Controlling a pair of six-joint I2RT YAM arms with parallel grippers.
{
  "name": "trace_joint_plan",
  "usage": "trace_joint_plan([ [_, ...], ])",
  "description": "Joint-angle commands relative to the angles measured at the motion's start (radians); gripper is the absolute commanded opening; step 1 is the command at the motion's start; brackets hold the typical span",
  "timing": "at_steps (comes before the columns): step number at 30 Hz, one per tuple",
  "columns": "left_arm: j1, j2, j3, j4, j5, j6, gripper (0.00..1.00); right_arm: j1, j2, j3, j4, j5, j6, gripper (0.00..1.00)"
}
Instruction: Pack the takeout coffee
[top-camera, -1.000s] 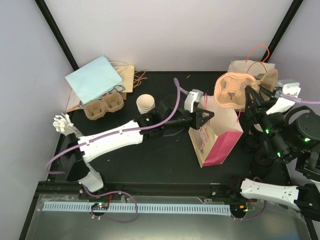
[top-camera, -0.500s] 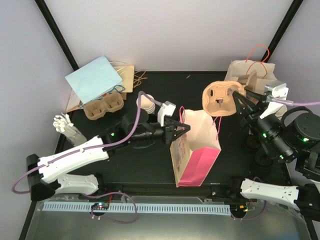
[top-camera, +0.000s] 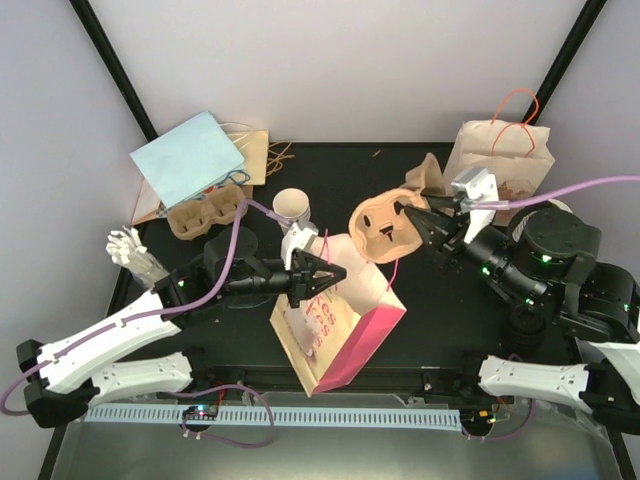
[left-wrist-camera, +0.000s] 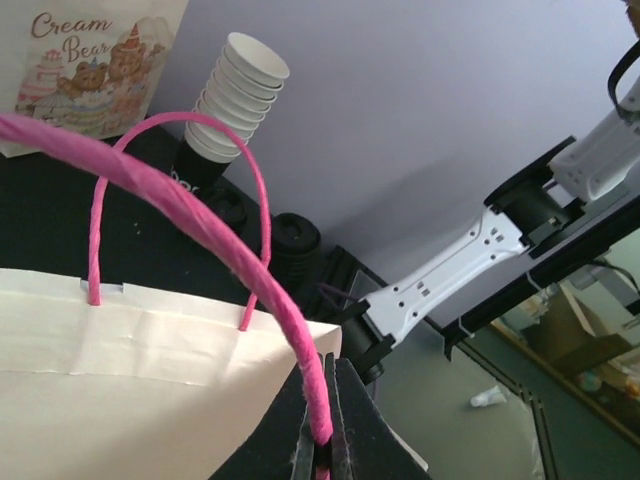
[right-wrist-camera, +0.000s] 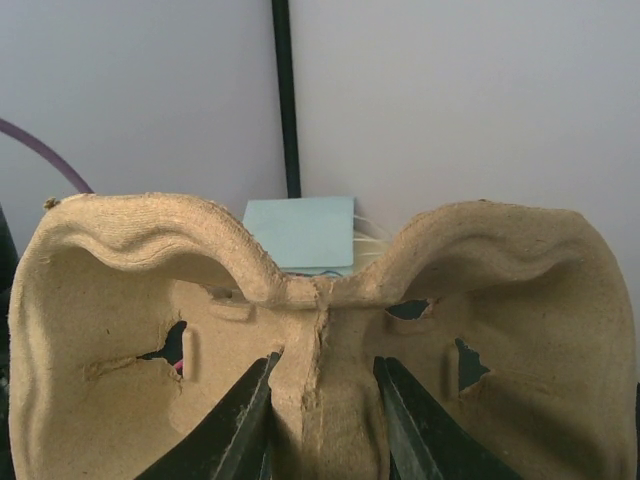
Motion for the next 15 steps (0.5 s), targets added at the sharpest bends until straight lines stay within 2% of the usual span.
trace_joint_plan([
  [1, 0.018, -0.062, -0.031, -0.077, 0.034, 0.049, 0.02, -0.003, 0.018, 0.013, -0.018, -0.086, -0.037, 0.26],
  [15, 0.020, -0.207, -0.119, -0.108, 0.015, 0.057, 0.02, -0.001, 0.129, 0.008, -0.133, -0.260, -0.158, 0.25],
])
